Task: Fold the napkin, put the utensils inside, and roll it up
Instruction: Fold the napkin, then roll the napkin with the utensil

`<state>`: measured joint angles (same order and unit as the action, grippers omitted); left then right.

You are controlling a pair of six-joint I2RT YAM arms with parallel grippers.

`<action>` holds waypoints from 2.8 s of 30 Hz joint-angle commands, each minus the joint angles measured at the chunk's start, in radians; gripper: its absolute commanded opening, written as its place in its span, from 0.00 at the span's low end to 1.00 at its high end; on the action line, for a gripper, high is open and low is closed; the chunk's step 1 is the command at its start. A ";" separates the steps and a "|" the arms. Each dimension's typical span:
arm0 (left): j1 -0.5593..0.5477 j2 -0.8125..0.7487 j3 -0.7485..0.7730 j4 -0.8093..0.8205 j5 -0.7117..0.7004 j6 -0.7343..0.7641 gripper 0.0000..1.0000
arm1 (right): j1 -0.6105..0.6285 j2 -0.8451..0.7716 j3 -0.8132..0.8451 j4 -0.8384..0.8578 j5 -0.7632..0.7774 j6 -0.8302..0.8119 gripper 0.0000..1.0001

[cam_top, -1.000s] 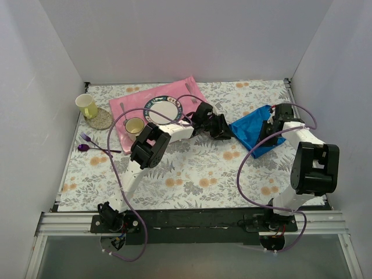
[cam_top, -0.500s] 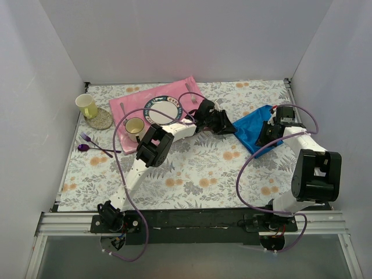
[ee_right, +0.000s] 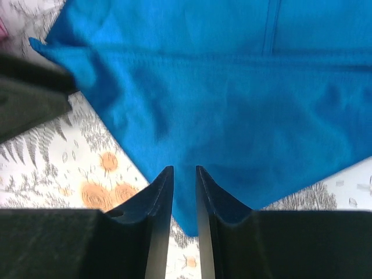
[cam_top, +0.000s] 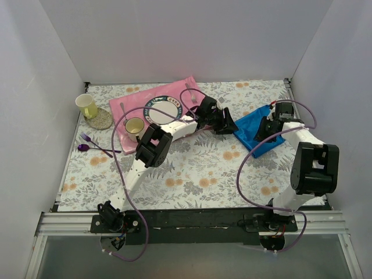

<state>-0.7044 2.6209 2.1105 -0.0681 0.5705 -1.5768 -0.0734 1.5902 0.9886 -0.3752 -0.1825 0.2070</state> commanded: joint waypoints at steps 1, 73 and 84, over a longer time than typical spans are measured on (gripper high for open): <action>0.003 -0.160 0.003 -0.145 -0.012 0.041 0.49 | 0.015 0.076 0.110 0.064 0.006 -0.011 0.27; 0.282 -0.915 -0.648 -0.268 -0.127 0.172 0.54 | 0.756 -0.162 0.033 -0.284 0.386 -0.038 0.61; 0.322 -1.062 -0.854 -0.256 -0.149 0.153 0.54 | 0.988 0.008 0.094 -0.285 0.564 -0.064 0.54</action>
<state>-0.3882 1.6283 1.3067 -0.3172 0.4458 -1.4319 0.8734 1.5665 1.0382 -0.6415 0.2806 0.1608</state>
